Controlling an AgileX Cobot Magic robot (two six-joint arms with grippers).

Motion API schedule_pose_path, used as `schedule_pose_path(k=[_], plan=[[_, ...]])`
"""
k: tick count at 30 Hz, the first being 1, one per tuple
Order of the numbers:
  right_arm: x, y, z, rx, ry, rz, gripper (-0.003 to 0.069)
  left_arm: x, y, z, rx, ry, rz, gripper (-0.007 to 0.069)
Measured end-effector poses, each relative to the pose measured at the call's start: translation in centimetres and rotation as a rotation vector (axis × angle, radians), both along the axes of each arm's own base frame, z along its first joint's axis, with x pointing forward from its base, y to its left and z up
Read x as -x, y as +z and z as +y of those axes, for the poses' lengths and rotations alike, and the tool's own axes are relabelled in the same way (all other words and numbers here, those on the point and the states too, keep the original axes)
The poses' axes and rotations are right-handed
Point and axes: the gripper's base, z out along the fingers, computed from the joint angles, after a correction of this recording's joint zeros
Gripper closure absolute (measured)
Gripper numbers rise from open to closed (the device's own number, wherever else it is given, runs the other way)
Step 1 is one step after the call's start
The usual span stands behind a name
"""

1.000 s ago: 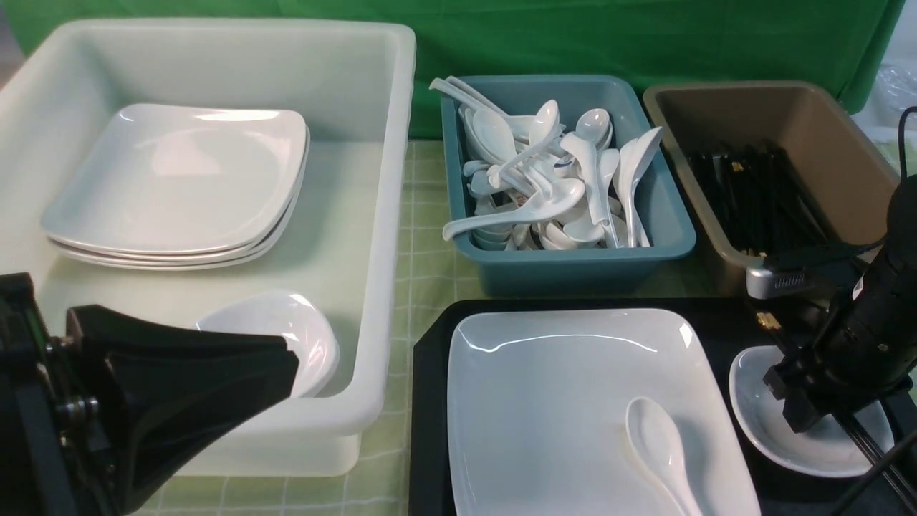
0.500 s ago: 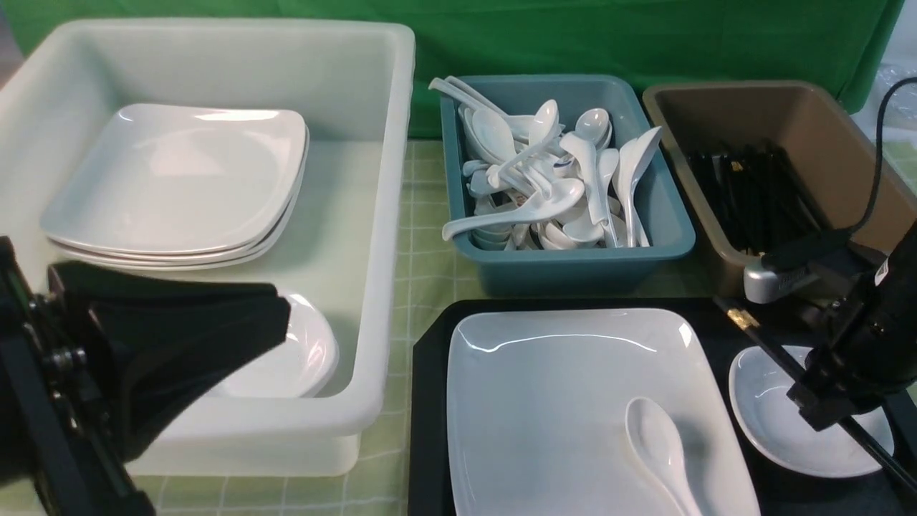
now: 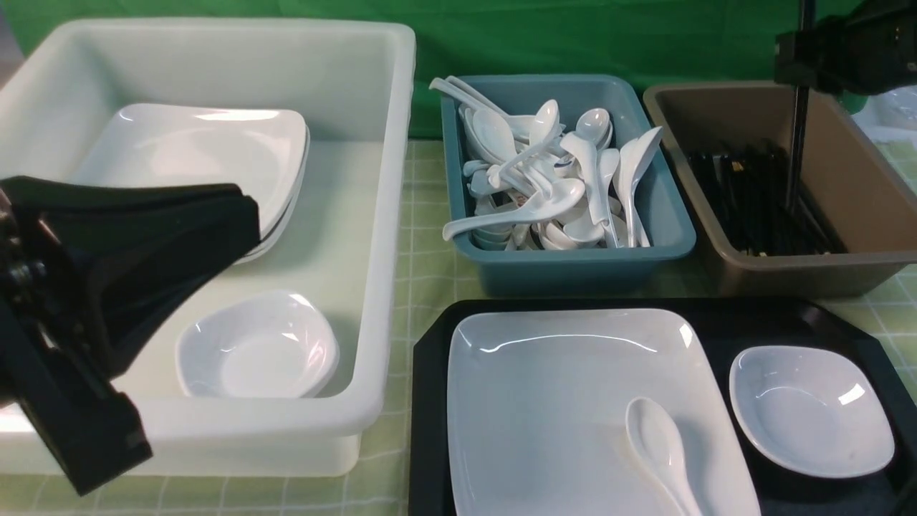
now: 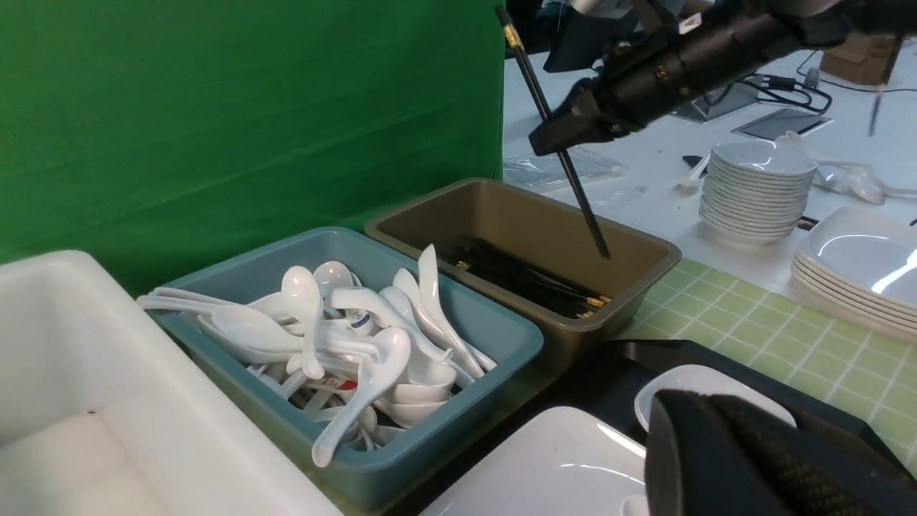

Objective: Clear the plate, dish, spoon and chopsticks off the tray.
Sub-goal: Use the right arm to put the chopsticks into the small storage box on the right, then use the right arm to grab a small plate from the dinner plate

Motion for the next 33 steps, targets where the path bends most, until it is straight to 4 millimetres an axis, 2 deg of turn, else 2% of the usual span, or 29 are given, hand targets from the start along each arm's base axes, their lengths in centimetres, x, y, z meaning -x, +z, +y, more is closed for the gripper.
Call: schedule_pose_path(k=[1, 2, 3, 5, 7, 9, 10, 12, 15, 18, 19, 21, 23, 25, 26, 27, 28, 29, 33], plan=[[-1.7, -1.3, -0.7, -0.011, -0.028, 0.010, 0.0532, 0.0, 0.0, 0.0, 0.000, 0.000, 0.000, 0.0604], [-1.9, -1.5, -0.8, -0.013, -0.032, 0.012, 0.0532, 0.0, 0.0, 0.0, 0.000, 0.000, 0.000, 0.0604], [-3.3, -2.6, -1.2, -0.018, -0.047, 0.022, 0.0529, 0.0, 0.0, 0.0, -0.001, -0.001, 0.001, 0.0604], [-4.5, -4.5, -1.6, -0.008, -0.056, 0.054, 0.0491, 0.0, 0.0, 0.0, -0.003, -0.003, 0.004, 0.0604], [-5.0, -5.8, -1.8, 0.029, -0.050, 0.090, 0.0390, 0.0, -0.1, 0.0, -0.004, -0.004, 0.004, 0.0604], [-4.9, -6.3, -2.0, 0.077, -0.040, 0.118, 0.0243, 0.0, -0.1, 0.0, -0.003, -0.004, 0.007, 0.0604], [-4.7, -6.0, -2.1, 0.096, -0.034, 0.131, 0.0167, 0.0, -0.1, 0.0, -0.003, -0.004, 0.008, 0.0604], [-3.9, -5.0, -2.1, 0.124, -0.018, 0.149, 0.0106, 0.0, -0.1, 0.0, -0.009, -0.003, 0.005, 0.0604], [-1.9, -2.5, -2.0, 0.161, 0.017, 0.188, 0.0135, 0.0, -0.2, 0.0, -0.031, -0.002, -0.003, 0.0604], [2.1, 1.0, -1.1, 0.216, 0.077, 0.253, 0.0251, 0.0, -0.4, 0.0, -0.068, -0.008, -0.006, 0.0604], [2.2, 0.7, -1.1, 0.220, 0.080, 0.267, 0.0258, 0.0, -0.4, 0.0, -0.074, -0.009, -0.005, 0.0604], [6.3, 1.9, 0.8, 0.281, 0.158, 0.330, 0.0303, 0.1, -0.7, 0.0, -0.107, -0.019, 0.003, 0.0604], [9.7, 0.9, 2.4, 0.349, 0.240, 0.424, 0.0315, 0.2, -0.9, 0.0, -0.132, -0.029, 0.015, 0.0604], [12.7, -1.3, 3.5, 0.422, 0.317, 0.527, 0.0316, 0.2, -1.0, 0.0, -0.143, -0.032, 0.019, 0.0604], [14.4, -3.2, 4.0, 0.472, 0.365, 0.586, 0.0307, 0.2, -1.0, 0.0, -0.144, -0.032, 0.018, 0.0604], [14.7, -3.6, 4.1, 0.480, 0.371, 0.596, 0.0303, 0.2, -1.0, 0.0, -0.144, -0.032, 0.018, 0.0604], [16.7, -6.7, 4.3, 0.546, 0.426, 0.669, 0.0265, 0.2, -1.0, 0.0, -0.144, -0.032, 0.018, 0.0604], [17.5, -8.3, 4.3, 0.580, 0.449, 0.696, 0.0233, 0.2, -1.0, 0.0, -0.145, -0.032, 0.018, 0.0604], [18.9, -12.2, 4.1, 0.647, 0.492, 0.684, 0.0149, 0.2, -1.0, 0.0, -0.145, -0.032, 0.018, 0.0604]])
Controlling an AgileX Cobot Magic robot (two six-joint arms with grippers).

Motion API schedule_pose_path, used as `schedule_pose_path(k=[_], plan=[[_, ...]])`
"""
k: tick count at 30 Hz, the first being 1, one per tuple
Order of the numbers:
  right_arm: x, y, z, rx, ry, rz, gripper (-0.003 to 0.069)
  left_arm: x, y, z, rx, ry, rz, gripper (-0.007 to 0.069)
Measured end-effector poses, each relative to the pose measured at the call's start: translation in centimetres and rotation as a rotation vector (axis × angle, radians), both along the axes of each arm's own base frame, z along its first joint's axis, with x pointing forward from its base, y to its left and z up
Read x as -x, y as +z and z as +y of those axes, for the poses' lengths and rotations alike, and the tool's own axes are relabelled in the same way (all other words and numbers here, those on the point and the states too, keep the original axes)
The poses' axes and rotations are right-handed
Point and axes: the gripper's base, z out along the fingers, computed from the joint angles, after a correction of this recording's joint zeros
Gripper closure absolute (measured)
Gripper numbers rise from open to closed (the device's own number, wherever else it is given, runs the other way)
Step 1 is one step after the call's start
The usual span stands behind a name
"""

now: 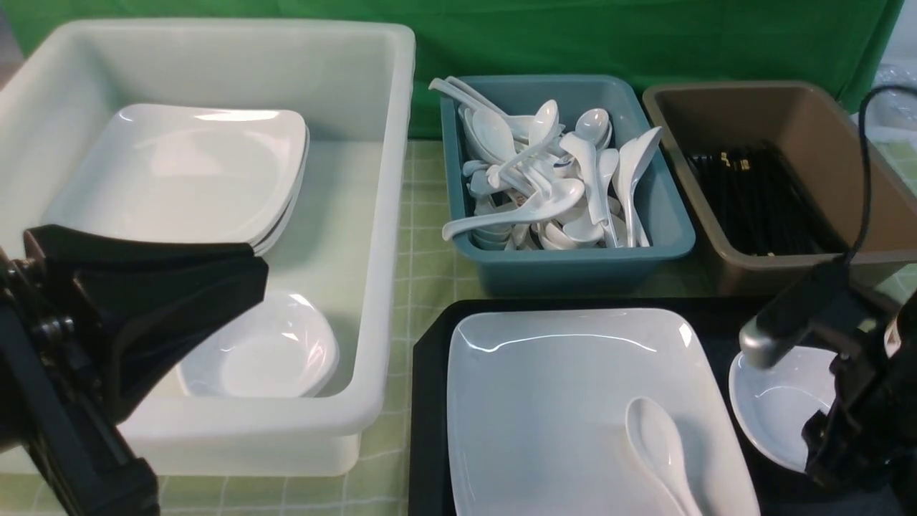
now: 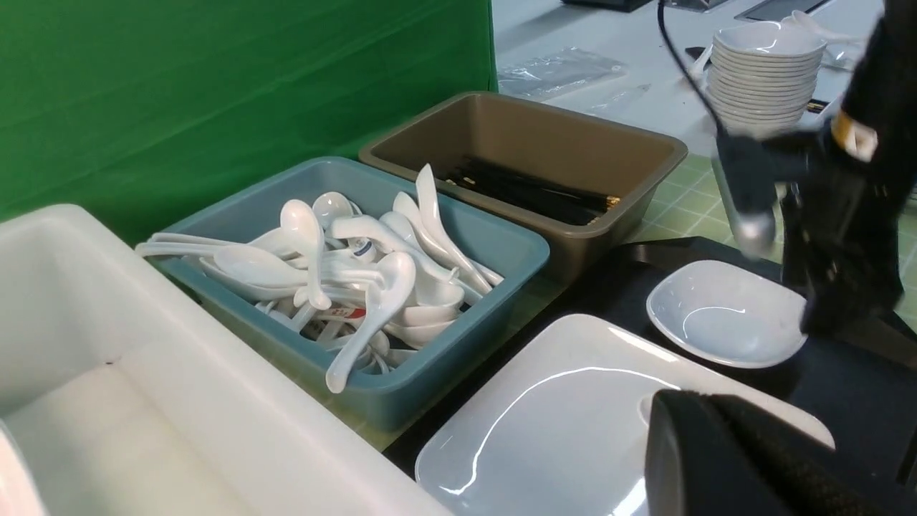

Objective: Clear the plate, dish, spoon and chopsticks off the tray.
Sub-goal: Use the right arm to grab a small plate from the dinner plate, then use the right arm to put the small plate into the large storage box on the left

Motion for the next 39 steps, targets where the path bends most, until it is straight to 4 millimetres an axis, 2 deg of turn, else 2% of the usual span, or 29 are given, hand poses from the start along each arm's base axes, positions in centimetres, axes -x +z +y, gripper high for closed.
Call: schedule_pose_path(k=[4, 12, 18, 22, 25, 27, 30, 34, 35, 37, 39], plan=[[-0.2, -2.0, 0.1, -0.015, 0.030, -0.055, 0.0148, 0.0, 0.0, 0.0, -0.001, -0.001, 0.002, 0.0604], [-1.7, -5.0, 0.6, -0.016, 0.071, -0.044, 0.0224, 0.0, 0.0, 0.0, 0.003, -0.001, 0.011, 0.0604], [-2.0, -5.2, 0.7, -0.010, 0.098, -0.039, 0.0296, 0.0, -0.1, 0.0, 0.009, 0.002, 0.017, 0.0604], [-2.2, -4.5, 1.6, 0.006, 0.151, -0.045, 0.0417, 0.0, -0.1, 0.0, 0.008, 0.001, 0.018, 0.0604], [-1.7, -2.5, 2.5, 0.024, 0.155, -0.028, 0.0494, 0.1, -0.1, 0.0, 0.000, -0.001, 0.021, 0.0604], [-1.2, -0.3, 3.1, 0.026, 0.137, -0.032, 0.0573, 0.0, -0.2, 0.0, -0.013, -0.002, 0.018, 0.0604], [-0.3, 4.6, 4.1, -0.005, 0.090, -0.072, 0.0597, 0.0, -0.2, 0.1, -0.030, 0.005, 0.015, 0.0604], [0.9, 13.3, 6.3, -0.147, 0.049, -0.282, 0.0597, 0.3, 0.8, 0.6, -0.061, 0.032, 0.024, 0.0604], [1.0, 13.8, 6.4, -0.160, 0.052, -0.292, 0.0597, 0.3, 0.8, 0.7, -0.066, 0.039, 0.026, 0.0604], [1.9, 17.7, 9.1, -0.288, 0.126, -0.374, 0.0598, 1.0, 1.7, 1.7, -0.102, 0.081, 0.043, 0.0604], [2.9, 19.9, 12.0, -0.382, 0.231, -0.415, 0.0598, 1.8, 2.4, 2.9, -0.125, 0.136, 0.051, 0.0604]])
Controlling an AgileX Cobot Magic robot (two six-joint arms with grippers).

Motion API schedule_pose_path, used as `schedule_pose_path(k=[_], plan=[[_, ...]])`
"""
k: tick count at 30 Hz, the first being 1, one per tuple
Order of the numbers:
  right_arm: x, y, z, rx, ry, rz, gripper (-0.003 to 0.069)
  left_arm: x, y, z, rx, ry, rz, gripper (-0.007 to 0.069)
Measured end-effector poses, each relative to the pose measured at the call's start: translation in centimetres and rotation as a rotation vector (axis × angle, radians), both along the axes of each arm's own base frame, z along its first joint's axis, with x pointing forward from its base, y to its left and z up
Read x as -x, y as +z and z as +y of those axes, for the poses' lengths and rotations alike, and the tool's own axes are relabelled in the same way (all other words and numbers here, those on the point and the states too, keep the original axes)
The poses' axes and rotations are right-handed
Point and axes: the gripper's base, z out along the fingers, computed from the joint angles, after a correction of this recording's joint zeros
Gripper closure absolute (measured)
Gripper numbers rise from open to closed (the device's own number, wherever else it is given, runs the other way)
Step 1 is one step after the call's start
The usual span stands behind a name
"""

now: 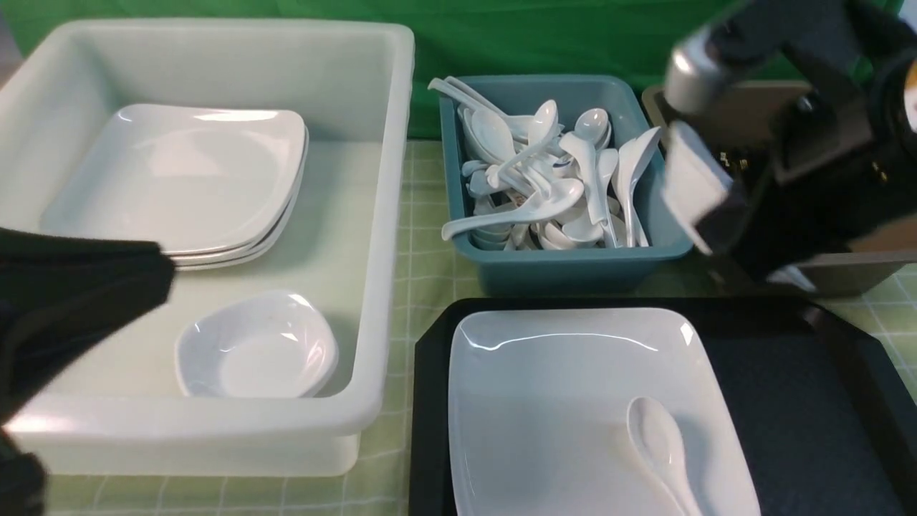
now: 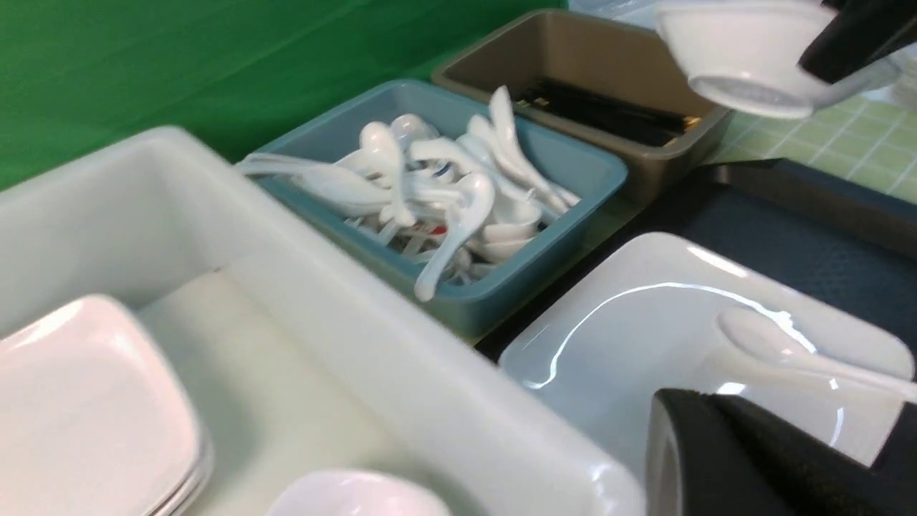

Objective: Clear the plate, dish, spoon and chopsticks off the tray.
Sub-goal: Use the right arm to put the small plate into the large storage box on the left

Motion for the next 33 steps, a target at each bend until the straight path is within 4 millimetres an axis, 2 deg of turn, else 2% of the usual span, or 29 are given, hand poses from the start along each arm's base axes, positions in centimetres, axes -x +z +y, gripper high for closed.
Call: schedule_pose_path(k=[1, 2, 4, 5, 8, 9, 10, 12, 13, 15, 16, 17, 18, 20, 22, 24, 25, 26, 29, 30, 31, 32, 33], plan=[[0.6, 1.1, 2.6, -0.037, 0.104, -0.044, 0.0598, 0.8, 0.5, 1.2, -0.008, 0.055, -0.004, 0.0604], [0.7, 1.2, 3.0, -0.043, 0.115, -0.048, 0.0598, 0.8, 0.5, 1.2, -0.008, 0.055, -0.004, 0.0604], [1.4, 1.8, 8.5, -0.077, 0.304, -0.126, 0.0598, 3.1, 1.2, 3.4, 0.024, 0.136, -0.031, 0.0604], [1.6, 1.7, 9.5, -0.077, 0.337, -0.134, 0.0598, 3.5, 1.2, 3.7, 0.029, 0.145, -0.028, 0.0604], [1.2, -1.0, 15.9, -0.026, 0.499, -0.159, 0.0598, 5.6, 1.0, 5.4, 0.078, 0.178, -0.032, 0.0604], [0.9, -2.1, 17.6, -0.002, 0.534, -0.159, 0.0598, 6.0, 0.9, 5.7, 0.081, 0.181, -0.033, 0.0604], [0.8, -2.6, 18.3, 0.008, 0.549, -0.159, 0.0598, 6.2, 0.9, 5.8, 0.085, 0.182, -0.036, 0.0604], [-0.4, -5.5, 21.4, 0.059, 0.599, -0.150, 0.0598, 6.9, 0.6, 6.3, 0.087, 0.190, -0.030, 0.0604], [-1.3, -7.6, 23.0, 0.089, 0.608, -0.134, 0.0598, 7.1, 0.4, 6.5, 0.080, 0.194, -0.015, 0.0604], [-2.2, -9.0, 24.4, 0.108, 0.614, -0.139, 0.0598, 7.2, 0.3, 6.5, 0.073, 0.196, 0.003, 0.0604], [-3.1, -10.8, 25.3, 0.134, 0.611, -0.127, 0.0598, 7.2, 0.1, 6.5, 0.069, 0.197, 0.015, 0.0604], [-3.4, -11.3, 25.7, 0.135, 0.608, -0.127, 0.0598, 7.2, 0.1, 6.5, 0.069, 0.195, 0.020, 0.0604], [-4.2, -12.8, 26.3, 0.154, 0.604, -0.114, 0.0598, 7.3, 0.1, 6.5, 0.069, 0.192, 0.027, 0.0604], [-4.9, -14.4, 26.8, 0.176, 0.598, -0.105, 0.0598, 7.3, 0.0, 6.5, 0.062, 0.185, 0.026, 0.0604], [-5.5, -15.9, 27.0, 0.193, 0.590, -0.084, 0.0584, 7.3, 0.0, 6.4, 0.059, 0.177, 0.026, 0.0604], [-5.6, -15.9, 27.0, 0.191, 0.589, -0.081, 0.0565, 7.4, 0.0, 6.4, 0.060, 0.171, 0.027, 0.0604], [-5.7, -15.7, 27.0, 0.199, 0.591, -0.095, 0.0499, 7.4, 0.0, 6.3, 0.057, 0.164, 0.029, 0.0604], [-5.7, -15.7, 27.0, 0.201, 0.591, -0.096, 0.0489, 7.4, 0.0, 6.3, 0.055, 0.163, 0.028, 0.0604], [-5.7, -15.7, 26.8, 0.224, 0.589, -0.085, 0.0310, 7.5, 0.0, 6.2, 0.058, 0.147, 0.031, 0.0604], [-5.7, -15.7, 26.8, 0.222, 0.588, -0.086, 0.0299, 7.5, 0.0, 6.2, 0.059, 0.147, 0.032, 0.0604], [-5.5, -15.2, 26.3, 0.260, 0.583, -0.061, 0.0218, 7.5, 0.0, 6.1, 0.064, 0.140, 0.036, 0.0604], [-5.3, -14.4, 25.9, 0.277, 0.573, -0.041, 0.0183, 7.5, 0.0, 6.1, 0.067, 0.137, 0.038, 0.0604], [-5.2, -14.2, 25.7, 0.286, 0.569, -0.029, 0.0179, 7.5, 0.0, 6.1, 0.067, 0.137, 0.038, 0.0604]])
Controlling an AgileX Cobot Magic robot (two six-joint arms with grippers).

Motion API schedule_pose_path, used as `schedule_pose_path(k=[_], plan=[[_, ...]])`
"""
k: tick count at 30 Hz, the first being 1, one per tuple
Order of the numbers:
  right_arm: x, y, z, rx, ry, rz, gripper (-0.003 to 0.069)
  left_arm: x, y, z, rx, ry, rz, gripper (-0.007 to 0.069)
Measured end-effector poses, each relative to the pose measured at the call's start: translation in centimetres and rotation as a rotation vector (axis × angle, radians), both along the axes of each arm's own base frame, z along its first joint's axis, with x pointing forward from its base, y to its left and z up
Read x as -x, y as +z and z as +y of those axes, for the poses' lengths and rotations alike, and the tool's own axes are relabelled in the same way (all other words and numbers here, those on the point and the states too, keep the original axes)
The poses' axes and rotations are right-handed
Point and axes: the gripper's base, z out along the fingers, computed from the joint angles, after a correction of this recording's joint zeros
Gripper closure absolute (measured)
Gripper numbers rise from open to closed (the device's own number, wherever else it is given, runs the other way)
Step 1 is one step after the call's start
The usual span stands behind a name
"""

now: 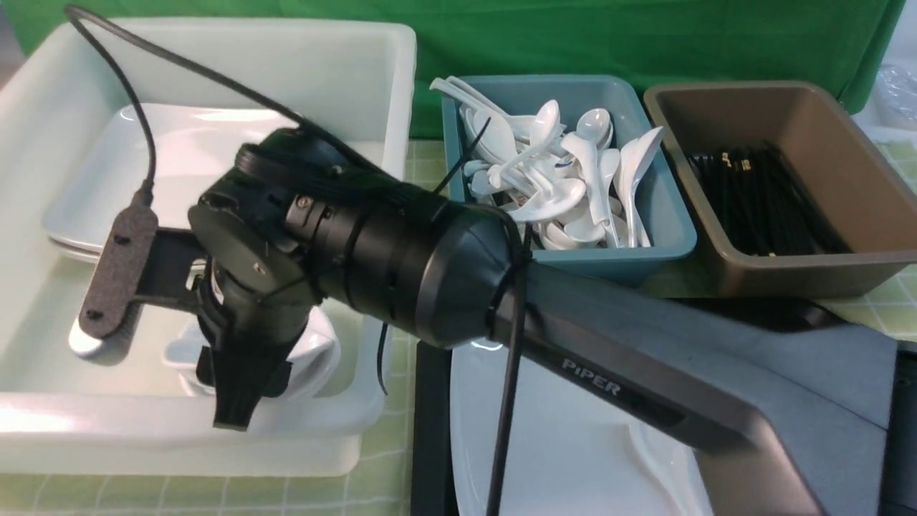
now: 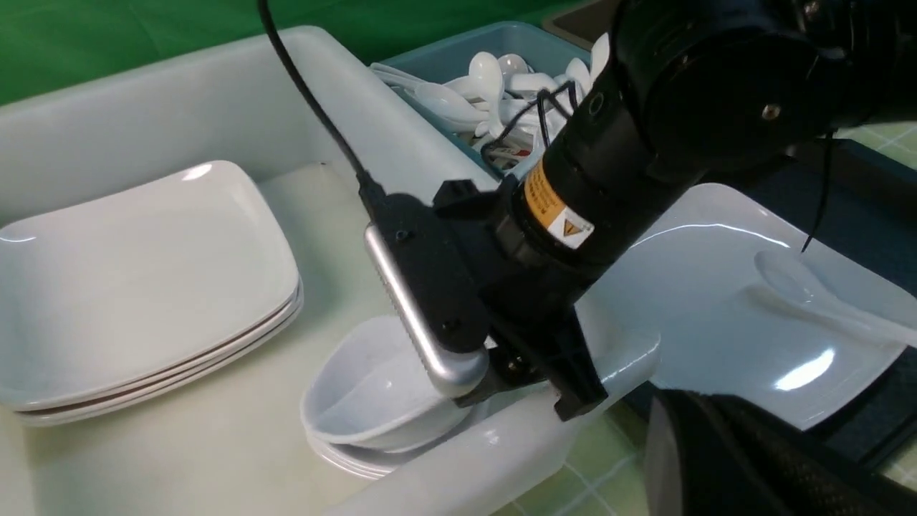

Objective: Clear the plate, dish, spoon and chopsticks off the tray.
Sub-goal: Use the right arm to put the small plate into the large storage box on the left, then use the left arm to grab a soup spoon from the plate

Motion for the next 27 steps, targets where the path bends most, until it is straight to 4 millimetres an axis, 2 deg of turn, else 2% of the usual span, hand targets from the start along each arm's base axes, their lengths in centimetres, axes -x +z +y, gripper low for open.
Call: schedule_pose_path(k=[1, 2, 3, 6, 8, 12, 14, 16, 17, 19, 20, 21, 23, 24, 26, 27], plan=[[0.6, 2.0, -1.0, 0.023, -0.039, 0.032, 0.0162, 0.0, 0.0, -0.1, 0.003, -0.005, 0.005, 0.0604], [0.7, 2.6, -1.3, 0.027, -0.045, 0.036, 0.0162, -0.1, 0.0, -0.1, 0.002, -0.005, 0.006, 0.0604], [1.1, 4.1, -2.0, 0.025, -0.077, 0.049, 0.0167, -0.2, 0.0, -0.3, 0.001, -0.008, 0.013, 0.0604], [1.9, 8.8, -3.8, -0.071, -0.126, 0.018, 0.0223, -1.2, 0.0, -1.0, -0.016, -0.012, 0.051, 0.0604], [2.2, 11.2, -5.2, -0.137, -0.185, 0.016, 0.0302, -2.5, 0.0, -2.0, -0.033, -0.024, 0.104, 0.0604], [2.6, 13.8, -9.1, -0.185, -0.307, 0.042, 0.0485, -4.8, -0.5, -3.9, -0.062, -0.046, 0.215, 0.0604], [3.1, 14.0, -12.0, -0.166, -0.369, 0.068, 0.0529, -5.7, -0.9, -4.7, -0.075, -0.054, 0.264, 0.0604], [3.9, 14.7, -14.5, -0.171, -0.411, 0.074, 0.0543, -6.5, -1.2, -5.3, -0.084, -0.061, 0.303, 0.0604], [4.8, 14.3, -17.9, -0.148, -0.479, 0.098, 0.0547, -7.4, -1.5, -6.1, -0.108, -0.076, 0.341, 0.0604], [7.0, 14.3, -23.3, -0.153, -0.568, 0.107, 0.0545, -9.2, -2.5, -7.7, -0.153, -0.118, 0.415, 0.0604], [7.5, 14.1, -24.5, -0.152, -0.593, 0.111, 0.0545, -9.7, -2.8, -8.2, -0.162, -0.127, 0.435, 0.0604], [7.7, 14.0, -24.9, -0.151, -0.601, 0.113, 0.0544, -10.1, -2.9, -8.5, -0.166, -0.132, 0.448, 0.0604], [10.0, 12.1, -29.5, -0.154, -0.713, 0.130, 0.0540, -13.0, -4.7, -10.9, -0.178, -0.155, 0.552, 0.0604], [10.2, 12.3, -29.8, -0.168, -0.714, 0.124, 0.0540, -13.2, -4.9, -11.1, -0.172, -0.160, 0.563, 0.0604], [12.5, 10.9, -33.1, -0.185, -0.788, 0.121, 0.0535, -15.7, -7.1, -13.7, -0.152, -0.188, 0.658, 0.0604], [12.8, 10.4, -33.7, -0.182, -0.803, 0.123, 0.0533, -16.2, -7.8, -14.5, -0.149, -0.199, 0.682, 0.0604]])
